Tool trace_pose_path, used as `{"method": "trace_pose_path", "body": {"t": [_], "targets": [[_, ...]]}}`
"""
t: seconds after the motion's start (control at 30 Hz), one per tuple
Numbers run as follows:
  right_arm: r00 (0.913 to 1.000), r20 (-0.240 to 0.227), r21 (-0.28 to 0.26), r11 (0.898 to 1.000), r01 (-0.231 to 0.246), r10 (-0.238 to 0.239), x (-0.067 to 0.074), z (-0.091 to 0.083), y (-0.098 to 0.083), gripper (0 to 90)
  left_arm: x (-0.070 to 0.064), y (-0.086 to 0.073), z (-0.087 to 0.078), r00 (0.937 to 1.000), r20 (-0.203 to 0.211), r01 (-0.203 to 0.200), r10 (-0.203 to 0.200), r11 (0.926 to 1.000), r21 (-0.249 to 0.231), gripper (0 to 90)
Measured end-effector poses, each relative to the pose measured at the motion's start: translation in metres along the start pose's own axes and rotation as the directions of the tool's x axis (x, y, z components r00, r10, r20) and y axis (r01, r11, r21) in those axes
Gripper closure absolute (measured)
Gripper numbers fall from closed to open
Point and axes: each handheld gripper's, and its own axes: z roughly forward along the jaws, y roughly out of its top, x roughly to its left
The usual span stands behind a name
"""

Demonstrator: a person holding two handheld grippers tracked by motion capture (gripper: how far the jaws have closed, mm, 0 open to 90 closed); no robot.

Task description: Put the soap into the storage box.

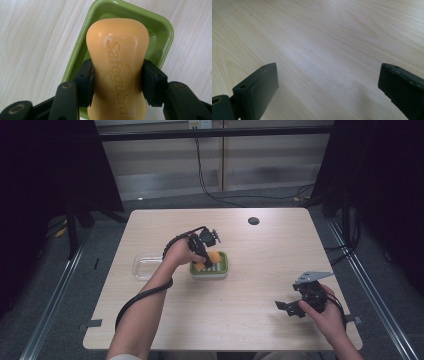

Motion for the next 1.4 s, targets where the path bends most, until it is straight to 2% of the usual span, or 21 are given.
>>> {"method": "trace_pose_path", "body": {"t": [0.07,0.27,0.43,0.7,0.83,0.93,0.97,1.1,1.17,1.2,1.23,1.27,1.4], "targets": [[1.0000,-0.003,0.000,1.000,-0.002,0.002,0.000,0.000,0.000,2.5,0.000,-0.001,0.002,0.9999,0.002,0.012,-0.012,0.9999,-0.003,49.7],[1.0000,0.000,0.001,1.000,0.006,-0.006,0.000,0.001,0.000,2.5,0.002,-0.001,0.003,1.0000,-0.003,0.007,-0.007,1.0000,0.006,49.6],[1.0000,-0.001,0.003,1.000,0.003,-0.003,0.000,0.001,0.000,2.5,0.002,-0.002,0.005,0.9996,-0.010,0.025,-0.025,0.9997,0.004,49.5],[1.0000,-0.001,0.011,1.000,0.007,-0.007,0.001,0.001,0.000,2.5,0.003,-0.001,0.009,0.9996,-0.012,0.025,-0.025,0.9997,0.008,49.3],[1.0000,0.004,0.002,1.000,0.005,-0.005,0.000,0.000,0.000,2.5,0.004,-0.001,0.005,0.9986,-0.010,0.051,-0.052,0.9979,-0.041,47.1],[1.0000,0.006,0.002,1.000,0.003,-0.003,0.000,0.000,0.000,2.5,0.005,-0.001,0.000,0.9989,-0.009,0.046,-0.046,0.9983,-0.035,46.2],[1.0000,0.005,0.002,1.000,0.004,-0.004,0.000,0.000,0.000,2.5,0.006,-0.001,-0.002,0.9986,0.004,0.053,-0.053,0.9980,-0.034,46.2],[1.0000,0.003,-0.002,1.000,0.005,-0.005,0.001,-0.001,0.001,2.5,0.005,-0.004,-0.004,0.9971,0.000,0.076,-0.076,0.9958,-0.051,44.6],[1.0000,0.006,0.003,1.000,0.002,-0.002,0.001,-0.001,0.001,2.5,0.005,-0.004,-0.006,0.9972,0.014,0.075,-0.074,0.9960,-0.049,44.1],[1.0000,0.005,0.002,1.000,0.002,-0.002,0.001,0.000,0.001,2.5,0.004,-0.005,-0.006,0.9964,0.004,0.085,-0.085,0.9944,-0.062,43.9],[1.0000,0.008,0.003,1.000,0.002,-0.002,0.001,0.000,0.001,2.5,0.005,-0.005,-0.008,0.9971,0.017,0.075,-0.074,0.9958,-0.052,43.4],[1.0000,0.007,0.007,1.000,0.000,0.000,0.001,0.000,0.001,2.5,0.004,-0.006,-0.007,0.9971,0.009,0.076,-0.075,0.9951,-0.063,43.3],[1.0000,0.008,0.004,1.000,0.004,-0.004,0.002,0.000,0.001,2.5,0.003,-0.008,-0.010,0.9946,0.029,0.102,-0.100,0.9923,-0.071,41.4]]}}
